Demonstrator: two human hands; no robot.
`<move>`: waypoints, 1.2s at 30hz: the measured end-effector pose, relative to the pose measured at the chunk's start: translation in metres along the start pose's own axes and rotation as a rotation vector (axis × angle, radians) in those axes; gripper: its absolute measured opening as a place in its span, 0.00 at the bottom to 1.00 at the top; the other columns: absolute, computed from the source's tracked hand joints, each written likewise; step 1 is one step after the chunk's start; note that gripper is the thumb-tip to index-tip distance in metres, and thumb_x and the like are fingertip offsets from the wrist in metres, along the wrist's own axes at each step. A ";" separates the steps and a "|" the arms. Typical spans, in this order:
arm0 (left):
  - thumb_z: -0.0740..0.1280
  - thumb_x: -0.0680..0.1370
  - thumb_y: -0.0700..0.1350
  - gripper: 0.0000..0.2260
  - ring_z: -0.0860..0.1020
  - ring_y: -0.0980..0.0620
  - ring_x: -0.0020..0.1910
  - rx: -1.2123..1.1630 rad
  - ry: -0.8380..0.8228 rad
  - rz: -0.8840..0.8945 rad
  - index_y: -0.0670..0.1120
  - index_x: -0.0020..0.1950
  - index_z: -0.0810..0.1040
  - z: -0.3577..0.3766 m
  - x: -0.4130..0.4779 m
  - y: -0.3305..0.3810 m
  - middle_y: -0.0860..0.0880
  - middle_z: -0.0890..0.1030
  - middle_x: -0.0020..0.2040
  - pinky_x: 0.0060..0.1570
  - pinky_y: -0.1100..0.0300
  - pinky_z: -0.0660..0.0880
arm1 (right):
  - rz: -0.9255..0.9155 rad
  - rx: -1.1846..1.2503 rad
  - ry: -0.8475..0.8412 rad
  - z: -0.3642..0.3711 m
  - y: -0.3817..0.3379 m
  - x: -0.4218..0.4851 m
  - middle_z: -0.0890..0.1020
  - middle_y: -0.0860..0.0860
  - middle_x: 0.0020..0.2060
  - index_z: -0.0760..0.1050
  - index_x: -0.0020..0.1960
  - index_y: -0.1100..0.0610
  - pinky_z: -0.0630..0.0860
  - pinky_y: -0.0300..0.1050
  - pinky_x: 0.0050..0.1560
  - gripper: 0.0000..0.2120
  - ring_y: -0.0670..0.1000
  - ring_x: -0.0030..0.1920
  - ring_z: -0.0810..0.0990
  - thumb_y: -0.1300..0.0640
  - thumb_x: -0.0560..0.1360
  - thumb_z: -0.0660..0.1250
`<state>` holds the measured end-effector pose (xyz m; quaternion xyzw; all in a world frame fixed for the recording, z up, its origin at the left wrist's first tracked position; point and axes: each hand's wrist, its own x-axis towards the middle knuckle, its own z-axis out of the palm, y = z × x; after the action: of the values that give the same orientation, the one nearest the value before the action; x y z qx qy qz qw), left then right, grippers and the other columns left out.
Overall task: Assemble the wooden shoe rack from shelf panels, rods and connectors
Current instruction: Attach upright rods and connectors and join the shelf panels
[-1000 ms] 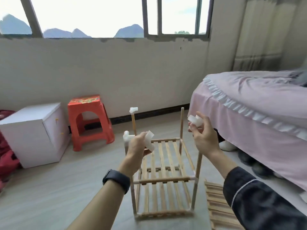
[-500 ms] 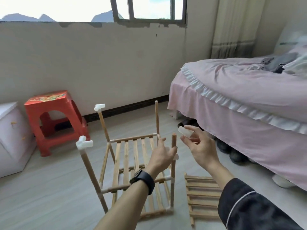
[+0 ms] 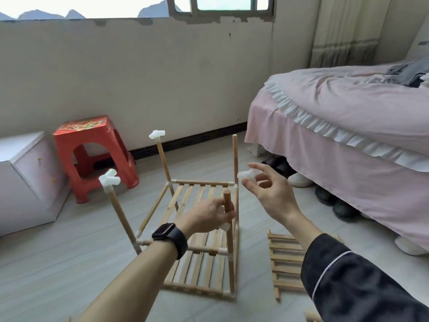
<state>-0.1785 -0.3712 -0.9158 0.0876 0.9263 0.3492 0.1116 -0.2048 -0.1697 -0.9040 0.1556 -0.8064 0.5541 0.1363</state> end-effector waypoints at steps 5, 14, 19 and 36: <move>0.69 0.80 0.54 0.03 0.77 0.60 0.50 0.037 0.016 -0.082 0.59 0.53 0.78 -0.029 -0.039 -0.027 0.60 0.78 0.50 0.41 0.67 0.69 | -0.042 0.062 -0.169 0.034 -0.026 -0.009 0.82 0.47 0.48 0.77 0.67 0.42 0.83 0.44 0.51 0.19 0.47 0.47 0.83 0.45 0.77 0.72; 0.66 0.79 0.60 0.03 0.81 0.58 0.49 -0.021 0.205 -0.078 0.64 0.51 0.78 -0.019 -0.075 -0.071 0.58 0.84 0.47 0.53 0.51 0.79 | -0.140 0.091 -0.423 0.075 -0.055 -0.019 0.80 0.53 0.45 0.76 0.64 0.32 0.82 0.46 0.48 0.14 0.49 0.42 0.82 0.50 0.83 0.63; 0.65 0.81 0.58 0.02 0.79 0.60 0.50 -0.014 0.228 -0.057 0.62 0.51 0.77 -0.018 -0.076 -0.073 0.58 0.84 0.49 0.53 0.54 0.77 | -0.158 0.095 -0.374 0.090 -0.063 -0.019 0.79 0.49 0.49 0.78 0.65 0.38 0.82 0.49 0.50 0.14 0.48 0.43 0.82 0.52 0.84 0.61; 0.68 0.80 0.53 0.05 0.77 0.61 0.47 -0.001 0.219 -0.049 0.62 0.46 0.74 -0.041 -0.103 -0.089 0.58 0.80 0.46 0.45 0.61 0.72 | -0.089 0.338 -0.537 0.124 -0.097 -0.026 0.80 0.47 0.53 0.85 0.55 0.45 0.80 0.42 0.53 0.19 0.47 0.45 0.80 0.63 0.84 0.59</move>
<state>-0.0978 -0.4874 -0.9299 0.0264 0.9347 0.3541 0.0183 -0.1482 -0.3157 -0.8750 0.3519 -0.7025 0.6128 -0.0851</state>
